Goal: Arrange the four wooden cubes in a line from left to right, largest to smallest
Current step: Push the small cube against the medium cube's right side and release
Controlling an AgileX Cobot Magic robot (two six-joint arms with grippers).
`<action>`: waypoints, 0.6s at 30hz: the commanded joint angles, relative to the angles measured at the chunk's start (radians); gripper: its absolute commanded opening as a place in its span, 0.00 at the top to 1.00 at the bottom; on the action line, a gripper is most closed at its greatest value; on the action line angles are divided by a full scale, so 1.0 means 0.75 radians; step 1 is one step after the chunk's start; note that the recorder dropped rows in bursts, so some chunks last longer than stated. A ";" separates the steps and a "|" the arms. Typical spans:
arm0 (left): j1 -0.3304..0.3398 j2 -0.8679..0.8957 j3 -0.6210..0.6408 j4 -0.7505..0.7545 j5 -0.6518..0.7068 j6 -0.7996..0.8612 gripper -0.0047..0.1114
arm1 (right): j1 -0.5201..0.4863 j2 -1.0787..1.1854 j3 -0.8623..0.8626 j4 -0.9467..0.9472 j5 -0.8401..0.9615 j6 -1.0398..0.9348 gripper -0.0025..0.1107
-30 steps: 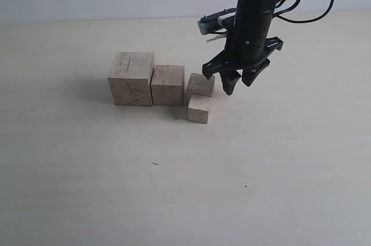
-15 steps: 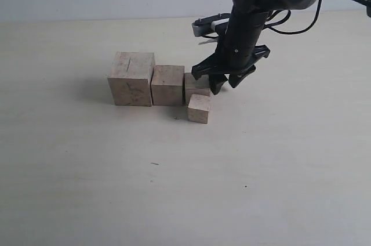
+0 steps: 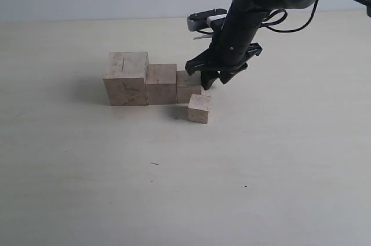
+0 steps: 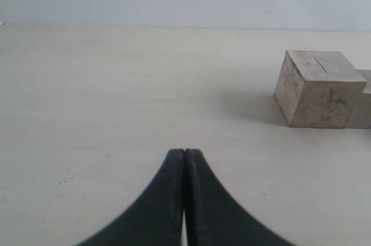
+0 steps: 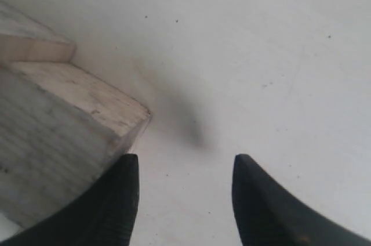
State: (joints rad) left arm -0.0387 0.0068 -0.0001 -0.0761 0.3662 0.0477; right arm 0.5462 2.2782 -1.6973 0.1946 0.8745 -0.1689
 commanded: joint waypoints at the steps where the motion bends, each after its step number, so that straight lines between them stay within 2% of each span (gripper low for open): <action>1: 0.006 -0.009 0.000 0.004 -0.018 -0.001 0.96 | 0.001 0.001 -0.010 0.021 -0.021 -0.014 0.55; 8: 0.006 -0.009 0.000 0.004 -0.018 -0.001 0.96 | 0.001 -0.018 -0.010 -0.038 0.027 -0.014 0.55; 12: 0.006 -0.009 0.000 0.004 -0.018 -0.001 0.96 | 0.001 -0.101 -0.010 -0.108 0.111 -0.014 0.55; 18: 0.006 -0.009 0.000 0.004 -0.018 -0.001 0.96 | 0.001 -0.279 -0.010 -0.072 0.272 0.039 0.55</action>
State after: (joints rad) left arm -0.0387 0.0068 -0.0001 -0.0761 0.3662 0.0477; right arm 0.5462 2.1407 -1.6973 0.1248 1.0105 -0.1663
